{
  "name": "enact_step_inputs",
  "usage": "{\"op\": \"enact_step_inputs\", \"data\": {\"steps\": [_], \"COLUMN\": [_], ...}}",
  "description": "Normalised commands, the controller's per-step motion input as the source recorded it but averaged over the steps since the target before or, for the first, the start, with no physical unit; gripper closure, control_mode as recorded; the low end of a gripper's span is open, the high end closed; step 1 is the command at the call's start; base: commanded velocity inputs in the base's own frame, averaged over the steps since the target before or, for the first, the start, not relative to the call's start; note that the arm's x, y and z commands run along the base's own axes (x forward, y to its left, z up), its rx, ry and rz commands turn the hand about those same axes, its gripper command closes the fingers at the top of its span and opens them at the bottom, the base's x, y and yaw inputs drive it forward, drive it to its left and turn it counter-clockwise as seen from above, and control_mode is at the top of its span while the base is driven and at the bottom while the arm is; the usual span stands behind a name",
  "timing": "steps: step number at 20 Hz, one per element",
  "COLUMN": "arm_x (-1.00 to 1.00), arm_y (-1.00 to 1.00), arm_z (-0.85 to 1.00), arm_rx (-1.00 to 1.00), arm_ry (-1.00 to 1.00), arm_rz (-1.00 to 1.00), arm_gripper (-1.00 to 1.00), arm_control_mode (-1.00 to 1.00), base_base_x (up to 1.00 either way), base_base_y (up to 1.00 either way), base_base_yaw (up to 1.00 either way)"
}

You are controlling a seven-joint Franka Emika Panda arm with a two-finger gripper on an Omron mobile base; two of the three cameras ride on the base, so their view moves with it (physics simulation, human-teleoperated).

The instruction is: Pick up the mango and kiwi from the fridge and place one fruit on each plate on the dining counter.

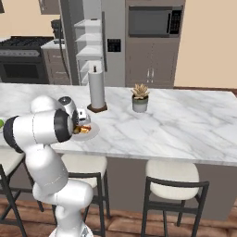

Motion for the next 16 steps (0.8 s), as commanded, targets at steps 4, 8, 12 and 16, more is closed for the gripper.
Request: {"op": "enact_step_inputs", "data": {"steps": [4, 8, 12, 16], "arm_x": [0.14, -0.03, -0.18, -0.45], "arm_y": [0.02, 0.14, 0.18, 0.02], "arm_z": [-0.01, 0.37, 0.76, 0.92], "arm_rx": [0.0, 0.0, 0.0, 0.0], "arm_ry": [0.0, 0.0, 0.0, -0.01], "arm_rz": [0.0, 0.0, 0.0, 0.0], "arm_gripper": [-1.0, -1.0, -1.0, -1.0], "arm_control_mode": [-1.0, -1.0, -1.0, -1.0], "base_base_x": [0.0, 0.0, 0.0, 0.0], "base_base_y": [0.0, 0.0, 0.0, 0.0], "base_base_yaw": [0.0, 0.0, 0.0, 0.0]}}
